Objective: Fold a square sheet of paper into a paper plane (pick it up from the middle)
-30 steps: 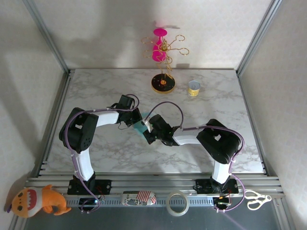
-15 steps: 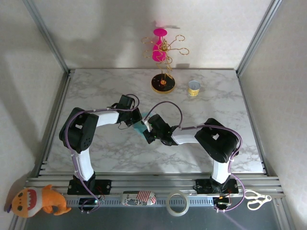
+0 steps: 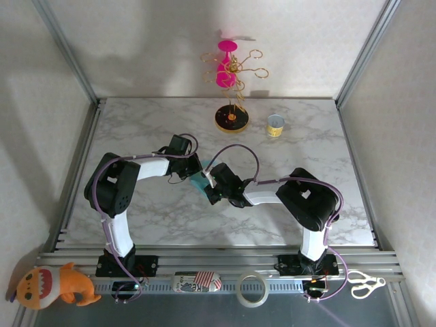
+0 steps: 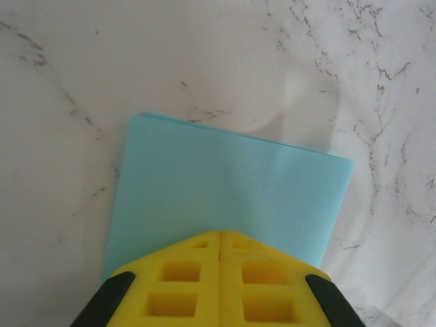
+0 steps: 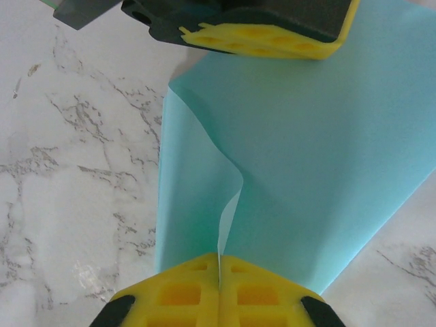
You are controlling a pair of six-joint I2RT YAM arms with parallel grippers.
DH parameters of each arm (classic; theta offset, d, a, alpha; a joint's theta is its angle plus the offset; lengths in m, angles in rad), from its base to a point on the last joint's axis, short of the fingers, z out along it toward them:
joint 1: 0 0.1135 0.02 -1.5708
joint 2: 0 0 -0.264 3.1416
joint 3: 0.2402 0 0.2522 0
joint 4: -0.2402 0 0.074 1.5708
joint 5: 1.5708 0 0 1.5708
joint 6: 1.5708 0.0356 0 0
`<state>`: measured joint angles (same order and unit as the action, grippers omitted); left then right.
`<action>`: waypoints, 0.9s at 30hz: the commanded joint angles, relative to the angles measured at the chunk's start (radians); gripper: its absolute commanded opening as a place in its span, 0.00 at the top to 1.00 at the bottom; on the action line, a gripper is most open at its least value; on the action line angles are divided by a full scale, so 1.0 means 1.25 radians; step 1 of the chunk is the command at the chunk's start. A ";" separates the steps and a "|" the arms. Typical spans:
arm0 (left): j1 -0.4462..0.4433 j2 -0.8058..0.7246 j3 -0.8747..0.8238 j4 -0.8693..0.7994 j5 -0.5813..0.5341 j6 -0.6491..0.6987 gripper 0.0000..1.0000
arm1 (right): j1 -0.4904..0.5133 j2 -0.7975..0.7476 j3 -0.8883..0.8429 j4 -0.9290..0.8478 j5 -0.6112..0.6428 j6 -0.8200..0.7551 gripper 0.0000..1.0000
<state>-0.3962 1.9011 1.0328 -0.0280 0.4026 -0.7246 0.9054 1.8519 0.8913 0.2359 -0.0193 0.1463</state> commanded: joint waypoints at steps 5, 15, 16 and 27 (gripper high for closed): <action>-0.012 0.038 -0.004 -0.058 -0.021 0.016 0.95 | -0.006 -0.009 0.030 -0.050 0.008 0.022 0.95; -0.012 0.039 -0.004 -0.057 -0.020 0.016 0.96 | -0.007 0.005 0.047 -0.074 0.015 0.029 0.95; -0.011 0.039 -0.004 -0.058 -0.020 0.016 0.96 | -0.007 0.007 0.049 -0.075 0.016 0.028 0.95; -0.011 0.038 -0.002 -0.061 -0.019 0.018 0.95 | -0.007 0.024 0.060 -0.083 0.016 0.021 0.95</action>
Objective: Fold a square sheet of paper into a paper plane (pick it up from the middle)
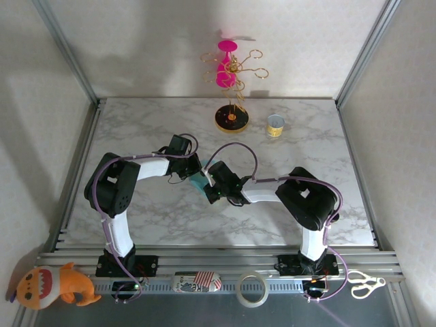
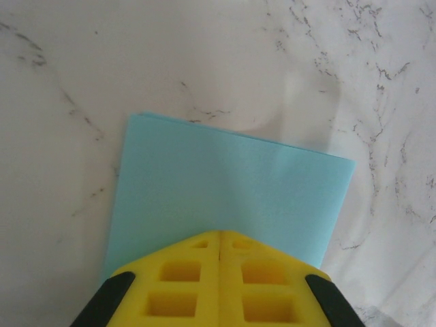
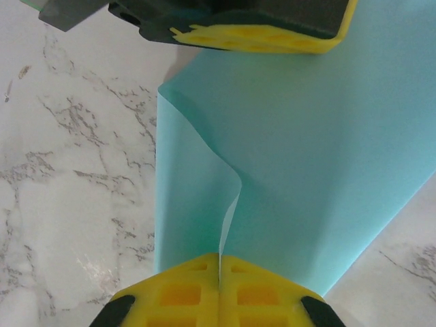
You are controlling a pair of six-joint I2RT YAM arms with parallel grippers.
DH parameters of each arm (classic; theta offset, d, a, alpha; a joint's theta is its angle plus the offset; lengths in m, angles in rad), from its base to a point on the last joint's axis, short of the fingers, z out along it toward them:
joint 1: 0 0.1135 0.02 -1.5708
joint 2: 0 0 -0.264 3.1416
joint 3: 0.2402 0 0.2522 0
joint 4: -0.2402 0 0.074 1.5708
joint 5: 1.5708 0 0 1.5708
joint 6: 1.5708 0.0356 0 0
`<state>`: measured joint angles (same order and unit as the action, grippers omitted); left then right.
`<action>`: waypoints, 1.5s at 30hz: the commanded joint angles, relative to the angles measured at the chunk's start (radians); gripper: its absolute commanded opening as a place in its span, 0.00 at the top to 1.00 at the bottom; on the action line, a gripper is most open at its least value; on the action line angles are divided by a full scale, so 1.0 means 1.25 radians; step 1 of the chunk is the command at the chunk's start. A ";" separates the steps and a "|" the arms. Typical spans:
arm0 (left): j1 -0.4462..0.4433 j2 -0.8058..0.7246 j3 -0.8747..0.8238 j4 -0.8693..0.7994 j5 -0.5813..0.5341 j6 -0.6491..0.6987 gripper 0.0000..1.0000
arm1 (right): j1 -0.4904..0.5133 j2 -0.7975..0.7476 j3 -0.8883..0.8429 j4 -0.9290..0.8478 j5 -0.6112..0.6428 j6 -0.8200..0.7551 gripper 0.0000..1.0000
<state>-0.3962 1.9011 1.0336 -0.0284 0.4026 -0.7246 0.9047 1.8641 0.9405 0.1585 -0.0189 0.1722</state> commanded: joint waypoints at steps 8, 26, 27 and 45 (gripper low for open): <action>-0.011 0.037 -0.001 -0.061 -0.020 0.017 0.95 | -0.007 0.022 0.023 -0.026 0.018 0.000 0.95; 0.043 -0.123 -0.005 -0.057 -0.028 -0.048 0.82 | -0.006 0.035 0.018 -0.036 0.010 -0.003 0.95; 0.052 -0.142 -0.021 -0.054 -0.037 -0.058 0.82 | -0.006 0.036 0.018 -0.036 0.011 -0.003 0.95; -0.008 -0.292 -0.335 0.231 0.085 -0.241 0.90 | -0.006 0.038 0.024 -0.038 0.005 -0.011 0.95</action>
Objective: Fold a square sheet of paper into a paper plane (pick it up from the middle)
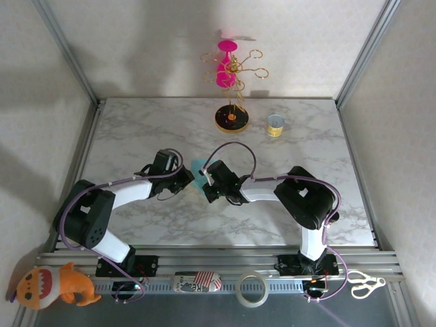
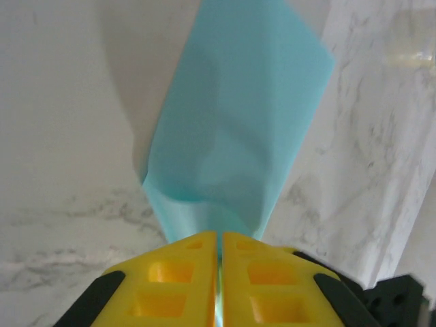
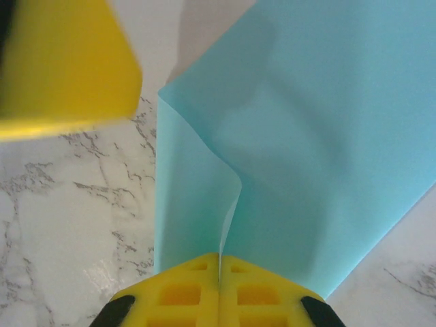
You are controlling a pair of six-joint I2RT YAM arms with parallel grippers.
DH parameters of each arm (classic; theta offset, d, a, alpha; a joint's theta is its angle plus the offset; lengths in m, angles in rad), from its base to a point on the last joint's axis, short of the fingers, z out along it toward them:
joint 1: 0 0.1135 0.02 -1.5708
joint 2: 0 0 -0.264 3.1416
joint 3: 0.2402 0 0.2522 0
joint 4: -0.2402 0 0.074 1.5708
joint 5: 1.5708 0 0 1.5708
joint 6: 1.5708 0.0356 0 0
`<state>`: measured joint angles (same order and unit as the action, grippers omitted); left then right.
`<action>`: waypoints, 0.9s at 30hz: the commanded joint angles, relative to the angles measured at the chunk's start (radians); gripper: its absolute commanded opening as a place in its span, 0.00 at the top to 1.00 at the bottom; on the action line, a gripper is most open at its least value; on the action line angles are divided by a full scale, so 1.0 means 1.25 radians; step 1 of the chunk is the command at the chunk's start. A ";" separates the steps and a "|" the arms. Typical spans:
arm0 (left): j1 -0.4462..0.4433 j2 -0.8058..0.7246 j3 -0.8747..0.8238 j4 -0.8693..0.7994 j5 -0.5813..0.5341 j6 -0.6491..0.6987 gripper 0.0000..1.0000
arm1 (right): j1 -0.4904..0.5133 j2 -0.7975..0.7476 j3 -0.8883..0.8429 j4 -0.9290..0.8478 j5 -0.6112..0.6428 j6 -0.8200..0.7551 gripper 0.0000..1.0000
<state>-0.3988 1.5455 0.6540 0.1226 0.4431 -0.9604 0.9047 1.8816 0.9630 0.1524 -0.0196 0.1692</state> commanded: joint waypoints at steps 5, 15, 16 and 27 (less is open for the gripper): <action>-0.009 0.010 -0.058 0.159 0.069 -0.062 0.92 | -0.006 0.024 0.009 -0.035 0.010 -0.006 0.95; -0.009 0.062 -0.058 0.204 0.077 -0.058 0.93 | -0.007 0.030 0.021 -0.044 0.011 -0.010 0.95; -0.009 0.065 -0.058 0.204 0.078 -0.057 0.93 | -0.007 0.030 0.022 -0.046 0.011 -0.010 0.95; -0.011 0.101 -0.071 0.240 0.091 -0.065 0.93 | -0.007 0.034 0.025 -0.051 0.013 -0.010 0.95</action>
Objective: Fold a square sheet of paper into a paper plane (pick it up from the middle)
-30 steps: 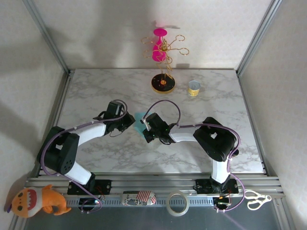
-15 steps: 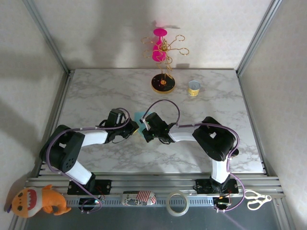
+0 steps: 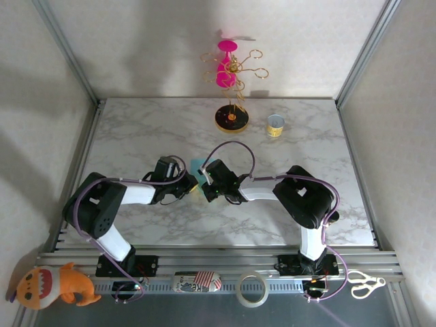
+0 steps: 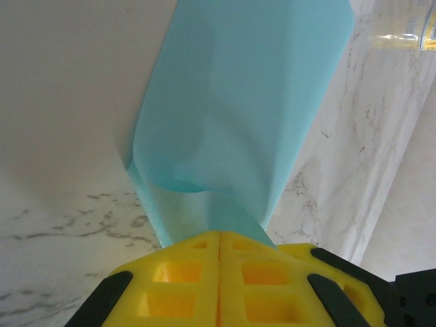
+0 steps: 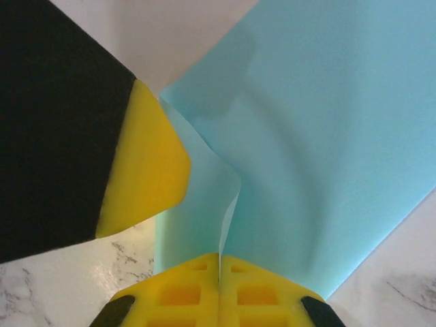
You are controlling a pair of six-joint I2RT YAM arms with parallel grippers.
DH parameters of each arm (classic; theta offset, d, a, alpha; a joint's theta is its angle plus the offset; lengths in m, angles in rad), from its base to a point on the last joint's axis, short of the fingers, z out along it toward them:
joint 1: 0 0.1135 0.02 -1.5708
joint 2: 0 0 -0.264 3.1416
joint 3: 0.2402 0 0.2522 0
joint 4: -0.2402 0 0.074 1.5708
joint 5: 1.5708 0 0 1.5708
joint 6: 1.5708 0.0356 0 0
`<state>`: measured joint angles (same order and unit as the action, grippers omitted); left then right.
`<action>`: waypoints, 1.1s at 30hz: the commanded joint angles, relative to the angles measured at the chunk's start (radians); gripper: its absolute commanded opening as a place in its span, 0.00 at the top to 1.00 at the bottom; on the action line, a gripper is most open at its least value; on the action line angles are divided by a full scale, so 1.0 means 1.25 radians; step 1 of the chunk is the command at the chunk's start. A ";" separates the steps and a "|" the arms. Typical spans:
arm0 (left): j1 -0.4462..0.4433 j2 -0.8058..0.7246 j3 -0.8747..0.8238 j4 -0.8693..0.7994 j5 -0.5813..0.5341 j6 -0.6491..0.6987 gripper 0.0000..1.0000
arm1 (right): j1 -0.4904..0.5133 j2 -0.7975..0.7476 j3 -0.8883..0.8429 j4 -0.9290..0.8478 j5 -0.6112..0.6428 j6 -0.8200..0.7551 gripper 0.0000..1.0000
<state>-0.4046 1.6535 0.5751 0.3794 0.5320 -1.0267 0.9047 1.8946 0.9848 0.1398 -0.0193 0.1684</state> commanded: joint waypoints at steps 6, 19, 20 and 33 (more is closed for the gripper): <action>-0.006 0.028 -0.001 0.039 0.015 -0.008 0.93 | -0.006 0.023 0.010 -0.043 0.011 -0.010 0.95; -0.006 0.043 0.008 0.010 0.003 0.007 0.93 | -0.007 0.020 0.005 -0.040 0.013 -0.005 0.95; -0.006 0.042 0.008 0.004 0.000 0.009 0.93 | -0.007 0.018 0.005 -0.040 0.013 -0.004 0.94; -0.006 0.044 0.023 -0.038 -0.018 0.026 0.94 | -0.040 -0.095 0.018 -0.080 -0.003 0.117 0.63</action>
<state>-0.4046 1.6897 0.5861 0.3763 0.5304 -1.0142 0.8791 1.8420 0.9928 0.0765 -0.0216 0.2432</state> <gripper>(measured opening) 0.069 0.359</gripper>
